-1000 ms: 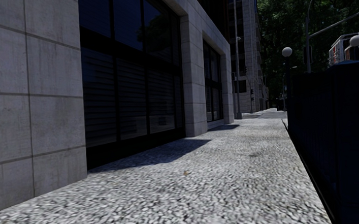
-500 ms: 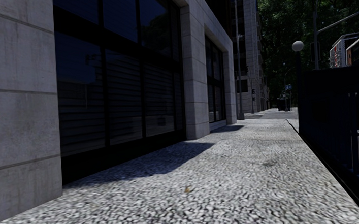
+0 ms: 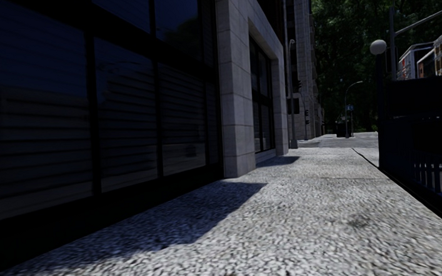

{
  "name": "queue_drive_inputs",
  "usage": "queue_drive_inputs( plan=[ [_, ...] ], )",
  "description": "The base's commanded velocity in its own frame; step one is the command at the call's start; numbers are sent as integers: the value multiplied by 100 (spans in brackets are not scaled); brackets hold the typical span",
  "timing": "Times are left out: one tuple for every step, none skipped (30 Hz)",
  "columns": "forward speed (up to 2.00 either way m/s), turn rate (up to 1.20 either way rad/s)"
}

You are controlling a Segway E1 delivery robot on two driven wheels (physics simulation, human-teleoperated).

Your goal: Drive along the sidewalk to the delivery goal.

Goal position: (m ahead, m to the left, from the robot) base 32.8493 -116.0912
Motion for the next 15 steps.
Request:
queue_drive_inputs(
  plan=[
    [155, -89],
    [155, -100],
    [155, -103],
    [155, -103],
    [155, -103],
    [155, -15],
    [155, -3],
    [155, 0],
    [155, 0],
    [155, 0],
    [155, 0],
    [155, 0],
    [156, 0],
    [156, 0],
    [156, 0]
  ],
)
